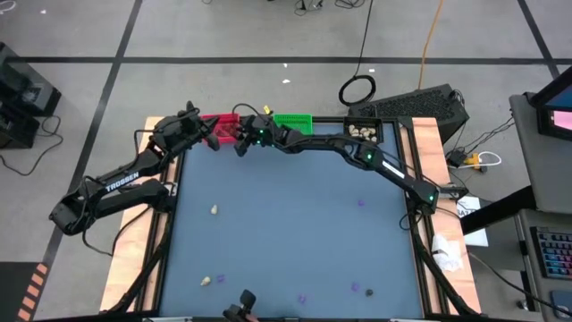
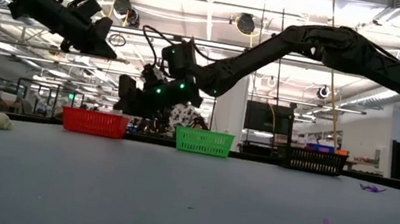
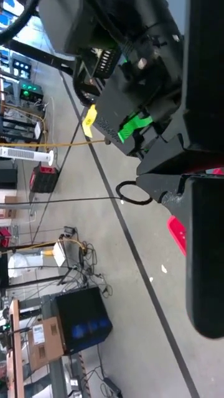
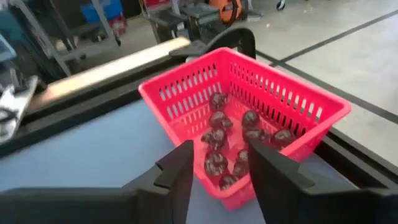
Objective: Sort Halloween decoration
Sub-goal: Put the white skull toy into the black bin
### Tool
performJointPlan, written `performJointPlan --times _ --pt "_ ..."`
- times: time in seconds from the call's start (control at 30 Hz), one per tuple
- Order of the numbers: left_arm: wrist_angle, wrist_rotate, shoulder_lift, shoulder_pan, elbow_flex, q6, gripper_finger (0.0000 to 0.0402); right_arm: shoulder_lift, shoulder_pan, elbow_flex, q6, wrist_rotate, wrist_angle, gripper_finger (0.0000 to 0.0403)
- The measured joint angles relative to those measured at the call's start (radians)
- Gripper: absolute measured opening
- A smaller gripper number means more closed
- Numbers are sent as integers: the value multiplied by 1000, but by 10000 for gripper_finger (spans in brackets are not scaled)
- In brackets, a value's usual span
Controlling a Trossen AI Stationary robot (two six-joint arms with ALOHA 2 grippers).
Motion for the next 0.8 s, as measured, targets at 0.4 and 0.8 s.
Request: performJointPlan --times 0.4,0.8 --pt "-95 -36 11 20 21 19 0 -99 19 1 -129 31 -92 7" --pt "-131 22 189 32 36 29 0 -93 55 -221 -59 27 222 0"
